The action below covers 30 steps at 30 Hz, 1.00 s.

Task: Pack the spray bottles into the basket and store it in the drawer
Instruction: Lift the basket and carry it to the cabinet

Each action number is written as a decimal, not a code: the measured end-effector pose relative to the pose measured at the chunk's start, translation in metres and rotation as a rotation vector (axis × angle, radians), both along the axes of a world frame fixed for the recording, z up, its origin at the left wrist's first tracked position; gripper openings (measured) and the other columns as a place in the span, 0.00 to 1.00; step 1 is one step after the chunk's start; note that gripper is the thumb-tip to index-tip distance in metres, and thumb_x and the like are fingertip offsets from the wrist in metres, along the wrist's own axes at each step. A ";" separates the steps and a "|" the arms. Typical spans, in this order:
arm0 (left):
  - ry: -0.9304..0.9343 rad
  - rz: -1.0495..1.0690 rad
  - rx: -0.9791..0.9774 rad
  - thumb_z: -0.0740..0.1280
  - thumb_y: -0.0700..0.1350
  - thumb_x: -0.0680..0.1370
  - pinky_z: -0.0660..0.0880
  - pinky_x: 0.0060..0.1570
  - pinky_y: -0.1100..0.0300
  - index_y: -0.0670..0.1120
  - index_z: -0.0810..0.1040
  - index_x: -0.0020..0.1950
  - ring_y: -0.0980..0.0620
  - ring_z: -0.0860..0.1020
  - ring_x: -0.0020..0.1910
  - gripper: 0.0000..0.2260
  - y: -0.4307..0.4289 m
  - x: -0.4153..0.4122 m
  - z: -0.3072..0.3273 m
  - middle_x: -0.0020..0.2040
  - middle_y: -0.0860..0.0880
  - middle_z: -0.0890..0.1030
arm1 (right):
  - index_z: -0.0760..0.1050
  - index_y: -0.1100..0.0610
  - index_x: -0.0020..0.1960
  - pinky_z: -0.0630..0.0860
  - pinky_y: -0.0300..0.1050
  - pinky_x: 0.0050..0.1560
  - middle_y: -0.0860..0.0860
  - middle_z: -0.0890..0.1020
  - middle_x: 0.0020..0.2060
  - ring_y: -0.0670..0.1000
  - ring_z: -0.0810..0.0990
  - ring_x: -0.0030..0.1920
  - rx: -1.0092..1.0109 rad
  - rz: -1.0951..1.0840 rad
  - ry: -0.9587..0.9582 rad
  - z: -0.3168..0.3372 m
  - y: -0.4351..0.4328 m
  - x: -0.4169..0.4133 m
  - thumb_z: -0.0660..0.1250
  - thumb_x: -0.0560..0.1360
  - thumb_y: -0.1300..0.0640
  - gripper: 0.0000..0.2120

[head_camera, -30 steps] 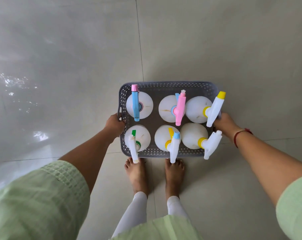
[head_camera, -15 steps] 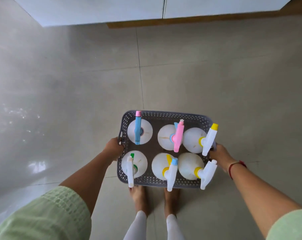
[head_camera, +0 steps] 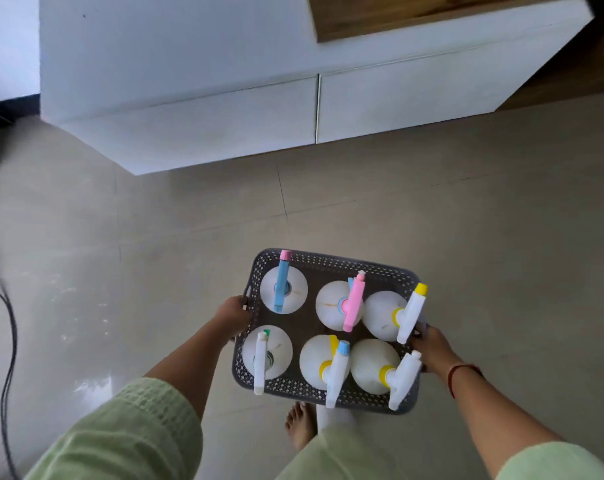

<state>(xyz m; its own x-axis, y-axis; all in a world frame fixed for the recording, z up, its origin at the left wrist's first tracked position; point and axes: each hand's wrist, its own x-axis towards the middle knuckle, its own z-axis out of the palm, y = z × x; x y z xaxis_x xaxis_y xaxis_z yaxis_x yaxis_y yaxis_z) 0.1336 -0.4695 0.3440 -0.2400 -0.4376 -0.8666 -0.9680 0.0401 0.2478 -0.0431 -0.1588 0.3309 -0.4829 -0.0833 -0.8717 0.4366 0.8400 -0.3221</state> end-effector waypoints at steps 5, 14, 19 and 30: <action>-0.009 -0.033 -0.039 0.60 0.35 0.79 0.80 0.52 0.43 0.39 0.76 0.66 0.33 0.80 0.58 0.16 -0.033 -0.057 -0.009 0.59 0.31 0.80 | 0.76 0.63 0.63 0.72 0.44 0.41 0.63 0.82 0.52 0.56 0.77 0.48 -0.013 -0.008 0.047 -0.017 -0.022 -0.041 0.63 0.78 0.63 0.14; 0.038 -0.186 -0.084 0.62 0.37 0.79 0.79 0.55 0.44 0.40 0.77 0.67 0.33 0.79 0.59 0.16 -0.088 -0.184 -0.018 0.60 0.33 0.80 | 0.72 0.53 0.43 0.69 0.42 0.33 0.54 0.76 0.38 0.56 0.74 0.44 -0.020 -0.214 0.037 -0.018 -0.060 -0.114 0.64 0.75 0.62 0.05; 0.033 -0.320 -0.065 0.63 0.38 0.79 0.79 0.56 0.46 0.42 0.77 0.67 0.34 0.79 0.59 0.16 -0.104 -0.248 -0.030 0.60 0.34 0.80 | 0.71 0.52 0.38 0.69 0.44 0.39 0.56 0.76 0.39 0.56 0.74 0.44 0.015 -0.327 0.038 -0.024 -0.066 -0.139 0.65 0.75 0.62 0.09; -0.019 -0.756 -0.031 0.60 0.41 0.81 0.76 0.25 0.60 0.43 0.76 0.66 0.40 0.81 0.47 0.15 -0.111 -0.370 -0.050 0.57 0.36 0.81 | 0.74 0.60 0.55 0.68 0.44 0.36 0.61 0.77 0.45 0.56 0.74 0.44 0.035 -0.562 0.029 -0.024 -0.071 -0.145 0.62 0.65 0.53 0.21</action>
<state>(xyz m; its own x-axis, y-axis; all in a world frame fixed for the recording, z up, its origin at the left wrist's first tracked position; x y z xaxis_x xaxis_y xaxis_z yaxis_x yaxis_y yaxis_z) -0.2366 -0.5810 0.2942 -0.4695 -0.1839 -0.8636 -0.6784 0.7012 0.2194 -0.1878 -0.2299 0.3072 -0.4687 0.2225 -0.8549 0.8113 0.4914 -0.3169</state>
